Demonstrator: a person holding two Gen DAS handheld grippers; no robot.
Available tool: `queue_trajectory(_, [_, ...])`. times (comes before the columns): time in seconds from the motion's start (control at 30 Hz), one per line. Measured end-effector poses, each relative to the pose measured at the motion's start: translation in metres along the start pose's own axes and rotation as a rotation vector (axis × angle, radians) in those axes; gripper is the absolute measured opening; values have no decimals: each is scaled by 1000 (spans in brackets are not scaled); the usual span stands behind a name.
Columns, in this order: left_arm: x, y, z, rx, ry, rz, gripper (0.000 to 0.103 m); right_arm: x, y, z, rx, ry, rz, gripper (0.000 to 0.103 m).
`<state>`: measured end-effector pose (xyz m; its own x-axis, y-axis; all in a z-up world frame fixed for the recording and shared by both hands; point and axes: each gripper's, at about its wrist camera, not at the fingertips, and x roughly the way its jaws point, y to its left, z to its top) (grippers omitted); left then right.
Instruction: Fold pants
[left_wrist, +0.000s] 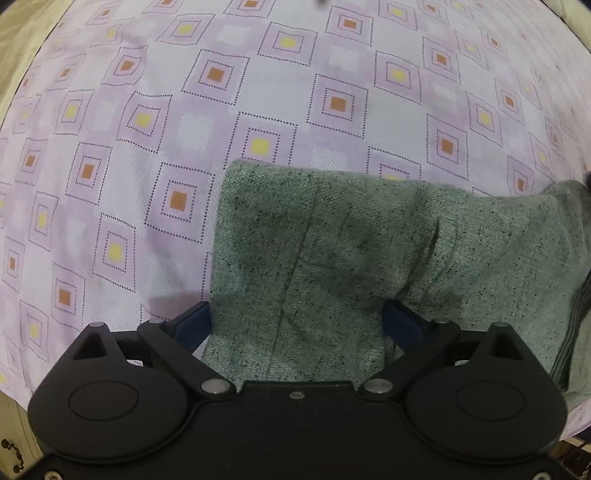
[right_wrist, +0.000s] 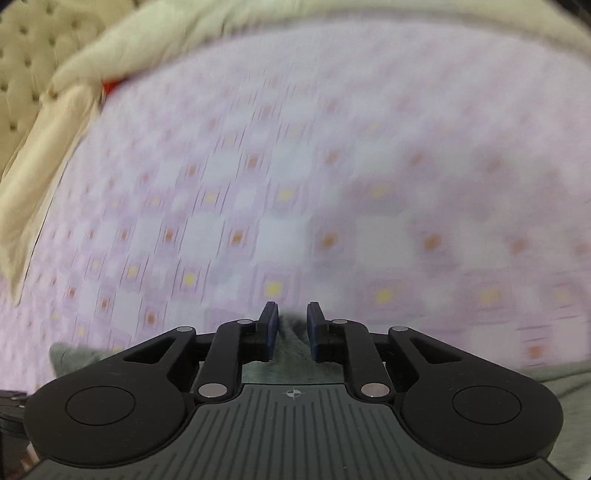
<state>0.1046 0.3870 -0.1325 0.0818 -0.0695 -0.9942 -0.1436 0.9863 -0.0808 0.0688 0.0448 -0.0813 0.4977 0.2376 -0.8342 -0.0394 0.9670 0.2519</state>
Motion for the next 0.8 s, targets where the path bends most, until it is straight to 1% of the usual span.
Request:
queue_trajectory(0.07, [0, -1, 0, -2, 2, -3, 99, -11, 0, -4, -32, 7, 27, 17])
queue_trajectory(0.13, [0, 0, 0, -1, 8, -7, 99, -19, 5, -12, -76, 41, 57, 17])
queue_trajectory(0.2, [0, 1, 2, -4, 14, -9, 99, -20, 11, -22, -114, 95, 78, 17])
queue_trajectory(0.3, [2, 2, 2, -6, 22, -10, 99, -10, 19, -35, -161, 186, 80, 17])
queue_trajectory(0.4, [2, 3, 3, -6, 27, -14, 99, 4, 25, -41, -194, 251, 48, 16])
queue_trajectory(0.47, [1, 2, 3, -5, 31, -16, 99, 16, 26, -40, -196, 261, 22, 16])
queue_trajectory(0.6, [4, 3, 6, -2, 44, -16, 99, 38, 29, -23, -175, 268, -13, 16])
queue_trajectory(0.67, [5, 3, 8, -1, 48, -17, 100, 44, 31, -18, -180, 262, -30, 15])
queue_trajectory(0.7, [4, 3, 9, -1, 51, -17, 100, 46, 33, -16, -174, 260, -39, 13])
queue_trajectory(0.8, [2, 2, 9, -2, 55, -18, 100, 53, 33, -13, -166, 274, -53, 11])
